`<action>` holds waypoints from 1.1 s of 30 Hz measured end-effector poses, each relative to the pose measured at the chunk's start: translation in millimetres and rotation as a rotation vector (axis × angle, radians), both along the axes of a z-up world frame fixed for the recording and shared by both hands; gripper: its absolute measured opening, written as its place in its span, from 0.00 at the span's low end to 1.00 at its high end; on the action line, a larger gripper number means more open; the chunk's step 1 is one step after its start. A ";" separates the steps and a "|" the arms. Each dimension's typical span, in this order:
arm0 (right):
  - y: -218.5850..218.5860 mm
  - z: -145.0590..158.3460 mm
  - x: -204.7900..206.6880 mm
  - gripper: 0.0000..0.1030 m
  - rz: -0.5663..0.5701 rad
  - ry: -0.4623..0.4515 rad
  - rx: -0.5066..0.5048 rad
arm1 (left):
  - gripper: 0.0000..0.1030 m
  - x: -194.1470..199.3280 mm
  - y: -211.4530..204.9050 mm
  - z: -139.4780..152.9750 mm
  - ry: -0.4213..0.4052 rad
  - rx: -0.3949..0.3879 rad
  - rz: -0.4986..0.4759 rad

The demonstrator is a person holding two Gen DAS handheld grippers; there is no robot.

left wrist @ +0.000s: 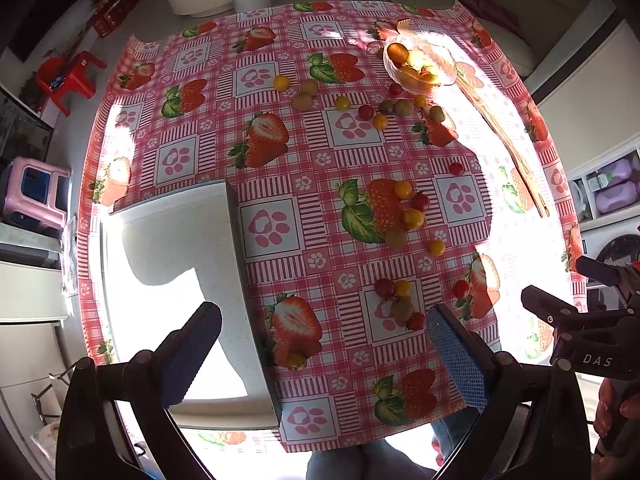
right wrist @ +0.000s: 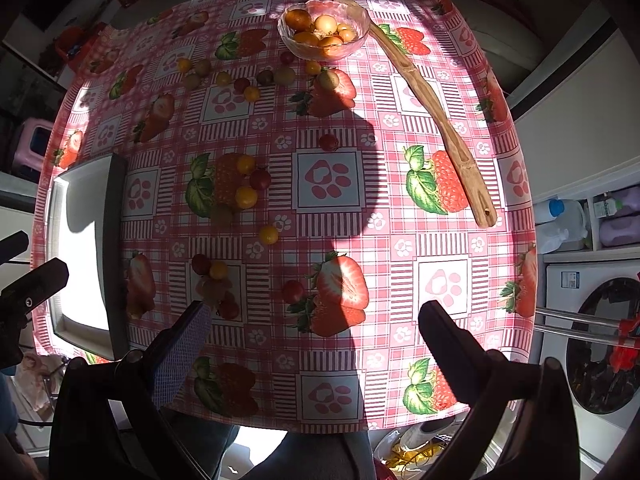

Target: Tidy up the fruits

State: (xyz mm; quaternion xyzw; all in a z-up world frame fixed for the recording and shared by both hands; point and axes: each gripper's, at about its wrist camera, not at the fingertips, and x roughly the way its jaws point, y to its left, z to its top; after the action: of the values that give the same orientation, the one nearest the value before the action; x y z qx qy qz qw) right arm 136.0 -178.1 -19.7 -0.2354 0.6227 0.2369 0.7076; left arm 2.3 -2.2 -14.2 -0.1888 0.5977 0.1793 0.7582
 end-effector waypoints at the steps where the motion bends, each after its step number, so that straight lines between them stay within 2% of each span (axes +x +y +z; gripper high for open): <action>1: -0.9 -0.3 0.2 1.00 -0.003 0.000 -0.001 | 1.00 0.5 -0.7 -1.0 0.002 -0.001 -0.002; 13: -12.0 -13.3 14.5 1.00 -0.066 0.025 0.005 | 1.00 23.9 -16.1 -30.2 0.014 0.011 -0.067; 20: -6.1 -35.0 29.2 1.00 -0.061 0.067 0.000 | 1.00 52.7 -23.2 -65.7 0.037 0.045 -0.116; 26: 5.8 -55.3 51.3 1.00 -0.069 0.067 0.005 | 1.00 71.2 -30.0 -94.4 0.052 0.058 -0.164; 33: 20.5 -77.5 81.3 0.98 -0.059 0.064 0.046 | 1.00 82.0 -31.2 -117.5 0.039 0.056 -0.165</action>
State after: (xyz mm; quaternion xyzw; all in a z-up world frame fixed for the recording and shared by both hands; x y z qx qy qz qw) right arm 217.3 -157.5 -97.1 -0.1929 0.6461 0.2378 0.6992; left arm 84.3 -33.4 -131.7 -0.1141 0.6207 0.1367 0.7636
